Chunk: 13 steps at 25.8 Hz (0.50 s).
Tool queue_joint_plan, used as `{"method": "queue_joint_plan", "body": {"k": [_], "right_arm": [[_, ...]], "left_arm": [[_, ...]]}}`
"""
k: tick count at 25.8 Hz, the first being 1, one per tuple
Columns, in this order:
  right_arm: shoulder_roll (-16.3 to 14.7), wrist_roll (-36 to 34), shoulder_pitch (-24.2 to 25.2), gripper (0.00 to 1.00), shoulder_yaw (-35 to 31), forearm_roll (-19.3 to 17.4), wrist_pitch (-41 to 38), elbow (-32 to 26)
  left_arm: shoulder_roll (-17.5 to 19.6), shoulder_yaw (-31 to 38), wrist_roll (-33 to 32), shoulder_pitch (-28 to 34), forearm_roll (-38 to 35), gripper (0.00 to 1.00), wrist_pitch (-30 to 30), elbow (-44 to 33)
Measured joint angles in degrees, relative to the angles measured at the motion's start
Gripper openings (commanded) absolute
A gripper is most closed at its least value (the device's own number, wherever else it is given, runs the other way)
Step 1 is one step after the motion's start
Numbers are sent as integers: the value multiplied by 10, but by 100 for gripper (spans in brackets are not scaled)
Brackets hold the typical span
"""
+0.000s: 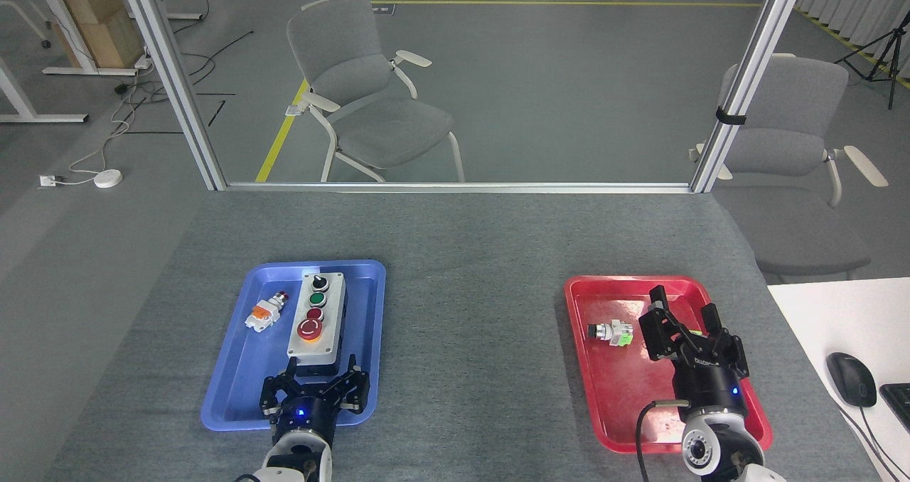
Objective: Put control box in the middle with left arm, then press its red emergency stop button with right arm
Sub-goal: 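Close the left gripper on the near end of the grey control box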
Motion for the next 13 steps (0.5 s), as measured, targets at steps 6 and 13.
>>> {"method": "queue_joint_plan", "body": {"k": [6, 13], "right_arm": [[-1, 3, 0, 99, -1, 40, 10, 0], [2, -2, 0, 99, 7, 100, 64, 2]], "left_arm": [[0, 0, 0, -19, 5, 100, 3, 27], [2, -1, 0, -36, 16, 100, 4, 58]]}}
